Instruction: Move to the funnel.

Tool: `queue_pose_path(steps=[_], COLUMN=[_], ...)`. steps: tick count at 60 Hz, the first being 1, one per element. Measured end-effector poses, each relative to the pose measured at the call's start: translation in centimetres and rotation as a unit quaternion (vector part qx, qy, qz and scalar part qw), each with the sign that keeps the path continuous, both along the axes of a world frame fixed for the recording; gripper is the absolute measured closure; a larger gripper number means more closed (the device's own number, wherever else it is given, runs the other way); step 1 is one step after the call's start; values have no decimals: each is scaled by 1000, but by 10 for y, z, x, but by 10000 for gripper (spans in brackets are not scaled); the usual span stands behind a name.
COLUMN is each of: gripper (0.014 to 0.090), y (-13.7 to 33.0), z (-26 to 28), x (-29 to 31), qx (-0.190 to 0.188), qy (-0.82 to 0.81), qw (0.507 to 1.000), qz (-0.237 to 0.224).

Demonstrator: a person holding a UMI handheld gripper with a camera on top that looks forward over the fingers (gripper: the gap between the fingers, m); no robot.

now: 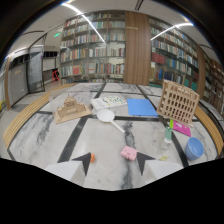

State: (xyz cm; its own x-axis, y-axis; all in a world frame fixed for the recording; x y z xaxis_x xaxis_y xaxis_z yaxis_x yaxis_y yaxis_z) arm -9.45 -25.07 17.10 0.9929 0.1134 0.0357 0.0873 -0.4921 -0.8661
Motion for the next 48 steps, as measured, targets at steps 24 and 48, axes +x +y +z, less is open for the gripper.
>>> queue_pose_path(steps=[24, 48], gripper=[188, 189], y=[214, 297], z=[-64, -118], x=[-31, -39], qx=[-29, -54], qy=[-10, 6], qw=[1000, 999], qz=[-3, -6])
